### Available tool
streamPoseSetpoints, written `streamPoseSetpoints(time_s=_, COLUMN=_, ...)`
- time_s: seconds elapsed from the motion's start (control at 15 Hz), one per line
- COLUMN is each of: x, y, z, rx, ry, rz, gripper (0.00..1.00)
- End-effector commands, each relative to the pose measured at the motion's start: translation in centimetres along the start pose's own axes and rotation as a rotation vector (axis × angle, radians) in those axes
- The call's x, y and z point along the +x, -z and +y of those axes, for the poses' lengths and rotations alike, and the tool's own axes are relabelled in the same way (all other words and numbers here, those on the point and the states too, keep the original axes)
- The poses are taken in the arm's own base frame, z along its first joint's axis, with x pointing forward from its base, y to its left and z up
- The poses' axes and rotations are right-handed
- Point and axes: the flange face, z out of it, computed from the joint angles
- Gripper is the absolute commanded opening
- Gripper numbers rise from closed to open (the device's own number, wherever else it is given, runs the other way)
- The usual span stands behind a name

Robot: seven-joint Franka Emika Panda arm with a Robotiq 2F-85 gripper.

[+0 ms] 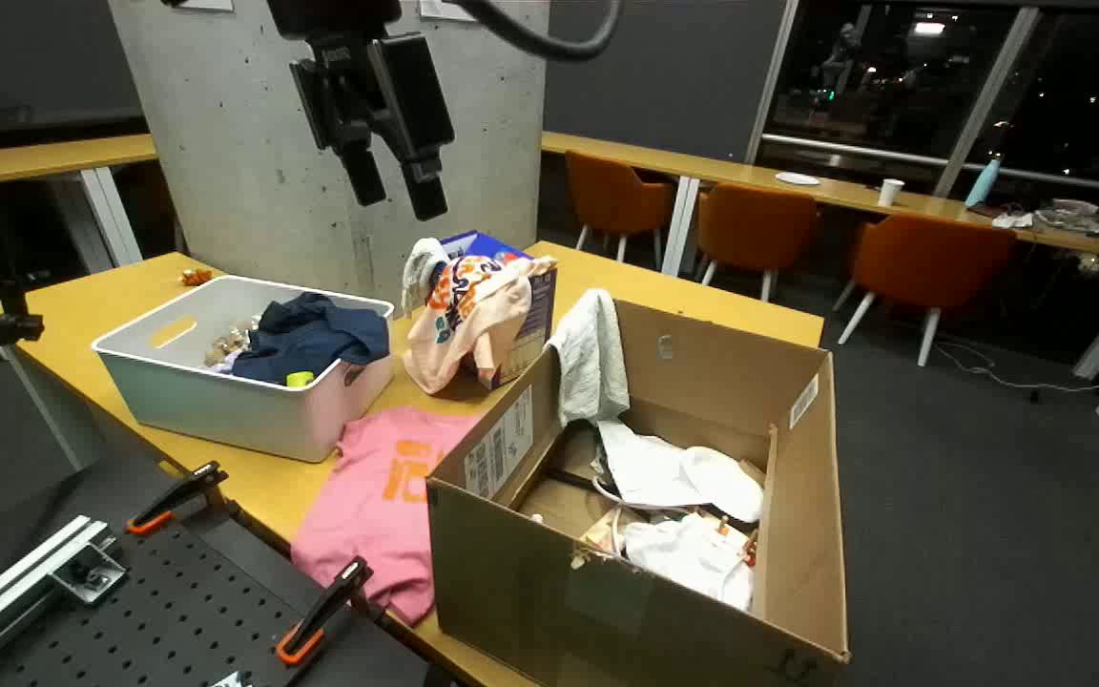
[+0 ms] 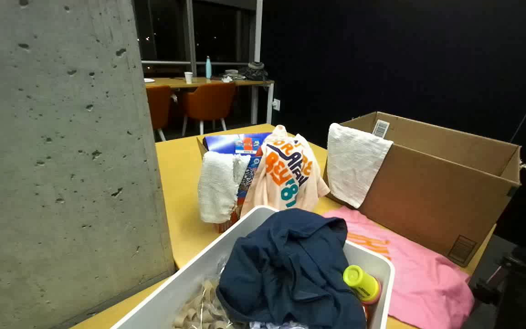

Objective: Put the pink t-shirt on top of the blue box.

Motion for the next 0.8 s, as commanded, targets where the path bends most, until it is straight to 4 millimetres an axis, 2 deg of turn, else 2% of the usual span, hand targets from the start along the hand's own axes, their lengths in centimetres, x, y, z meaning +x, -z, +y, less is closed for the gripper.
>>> streamPoseSetpoints(time_s=0.0, x=0.1, y=0.2, z=0.0, rx=0.0, ry=0.0, rz=0.001, gripper=1.0)
streamPoseSetpoints(time_s=0.27, x=0.1, y=0.3, z=0.1, rx=0.0, ry=-0.001, rz=0.005, gripper=1.0)
streamPoseSetpoints(time_s=0.4, x=1.6, y=0.7, z=-1.7, rx=-0.006, ry=0.014, rz=0.017, gripper=1.0)
streamPoseSetpoints(time_s=0.6, x=1.9, y=1.7, z=-6.6, rx=-0.014, ry=0.074, rz=0.039, gripper=1.0)
streamPoseSetpoints(time_s=0.73, x=1.7, y=1.1, z=-10.3, rx=-0.021, ry=0.111, rz=0.046, gripper=1.0)
